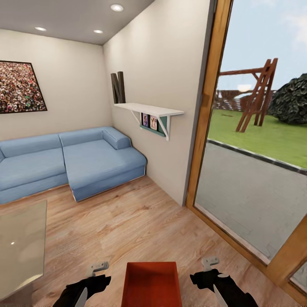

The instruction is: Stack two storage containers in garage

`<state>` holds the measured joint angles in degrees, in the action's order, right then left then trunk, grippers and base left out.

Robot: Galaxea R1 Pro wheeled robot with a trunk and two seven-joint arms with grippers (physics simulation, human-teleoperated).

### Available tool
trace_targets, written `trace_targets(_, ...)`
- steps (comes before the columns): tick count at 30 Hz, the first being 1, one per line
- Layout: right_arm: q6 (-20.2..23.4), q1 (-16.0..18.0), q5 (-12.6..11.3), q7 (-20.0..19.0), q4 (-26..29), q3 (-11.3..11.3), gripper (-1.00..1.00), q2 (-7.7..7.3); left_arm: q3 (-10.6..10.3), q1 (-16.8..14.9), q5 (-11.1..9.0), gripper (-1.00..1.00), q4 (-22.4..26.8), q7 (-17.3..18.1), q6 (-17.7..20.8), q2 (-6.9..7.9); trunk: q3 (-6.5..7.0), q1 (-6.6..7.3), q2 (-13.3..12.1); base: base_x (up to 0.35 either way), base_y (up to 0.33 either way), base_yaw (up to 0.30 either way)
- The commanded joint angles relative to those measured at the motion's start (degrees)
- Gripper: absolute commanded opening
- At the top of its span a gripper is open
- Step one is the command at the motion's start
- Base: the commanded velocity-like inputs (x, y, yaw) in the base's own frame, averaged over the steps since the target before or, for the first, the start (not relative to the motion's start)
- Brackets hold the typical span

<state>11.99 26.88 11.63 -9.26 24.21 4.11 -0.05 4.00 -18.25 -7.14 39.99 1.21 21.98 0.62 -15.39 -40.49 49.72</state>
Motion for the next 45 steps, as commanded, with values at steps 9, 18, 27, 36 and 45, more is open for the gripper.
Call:
trace_targets(9, 0.3, 0.0, 0.6, -0.5, 0.1, 0.4, 1.00, 0.04, 0.1, 0.0, -0.4, 1.00, 0.1, 0.0, 0.3, -0.01, -2.44, -1.99, 3.7, -0.006, -0.021, 0.000)
trace_targets(18, 0.3, 0.0, 0.6, -0.5, 0.1, 0.4, 1.00, 0.05, 0.1, 0.0, -0.5, 1.00, 0.1, -0.4, 0.3, 0.00, -4.77, -3.97, 7.3, -0.030, -0.080, 0.000)
trace_targets(27, 0.3, 0.0, 0.6, -0.5, 0.1, 0.4, 1.00, 0.02, 0.1, 0.0, -0.5, 1.00, 0.1, -0.4, 0.3, 0.00, -7.10, -5.94, 10.9, 0.000, -0.001, 0.000)
trace_targets(36, 0.3, 0.0, 0.5, -0.5, 0.1, 0.4, 1.00, 0.04, 0.1, 0.0, -0.5, 1.00, 0.1, -0.6, 0.3, -0.01, -9.42, -7.92, 14.5, 0.000, 0.000, 0.000)
trace_targets(45, 0.3, 0.0, 0.5, -0.5, 0.1, 0.4, 1.00, 0.05, 0.1, 0.0, -0.5, 1.00, 0.1, -0.6, 0.3, -0.02, -11.75, -9.90, 18.1, 0.000, 0.000, 0.000)
